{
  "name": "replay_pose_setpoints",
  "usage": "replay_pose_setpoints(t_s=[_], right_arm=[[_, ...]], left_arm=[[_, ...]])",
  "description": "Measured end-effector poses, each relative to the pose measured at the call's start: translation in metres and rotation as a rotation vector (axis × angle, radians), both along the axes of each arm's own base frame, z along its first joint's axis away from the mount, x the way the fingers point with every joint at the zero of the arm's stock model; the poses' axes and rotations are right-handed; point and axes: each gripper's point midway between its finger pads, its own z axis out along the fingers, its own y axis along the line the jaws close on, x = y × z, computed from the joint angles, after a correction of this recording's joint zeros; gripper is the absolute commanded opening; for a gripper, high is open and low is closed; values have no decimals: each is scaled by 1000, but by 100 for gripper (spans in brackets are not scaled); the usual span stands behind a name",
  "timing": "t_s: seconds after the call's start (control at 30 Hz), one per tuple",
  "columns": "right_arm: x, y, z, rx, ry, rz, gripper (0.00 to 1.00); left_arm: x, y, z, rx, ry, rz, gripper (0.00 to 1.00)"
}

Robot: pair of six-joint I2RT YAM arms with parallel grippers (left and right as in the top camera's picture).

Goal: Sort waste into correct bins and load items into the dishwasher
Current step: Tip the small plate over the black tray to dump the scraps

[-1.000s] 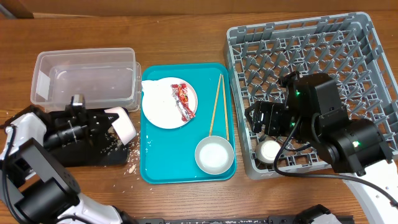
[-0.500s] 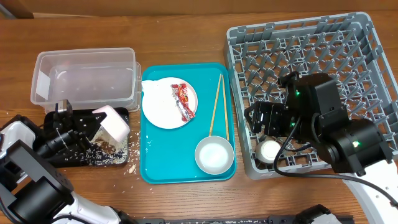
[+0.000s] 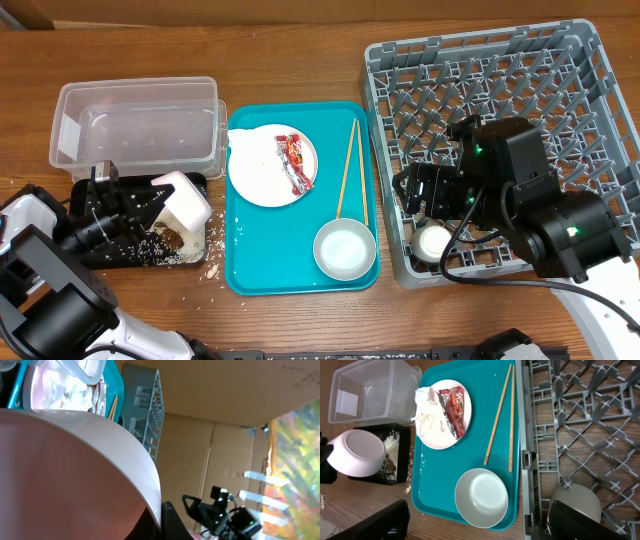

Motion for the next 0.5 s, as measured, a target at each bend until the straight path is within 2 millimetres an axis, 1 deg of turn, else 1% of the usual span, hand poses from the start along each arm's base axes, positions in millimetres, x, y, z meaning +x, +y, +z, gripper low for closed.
replay_pose_setpoints(t_s=[0.07,0.17,0.27,0.33,0.43,0.5], right_arm=[[0,0,0,0,0,0,91],[0,0,0,0,0,0,91],[0,0,0,0,1,0,91],[0,0,0,0,0,-1,91],[1,0,1,2,-5,0,91],[1,0,1,2,-6,0,91]], left_arm=[[-2,-1,-1,28,-23,-16,4],[0,3,-6,130,-99,-38,4],[-3,-1,-4,145,-75,-66,4],[-6,-11,-1,167,-81,-109,4],[-10,-33,6,222,-97,-202,4],[-11,-47,12,291,-106,-269,4]])
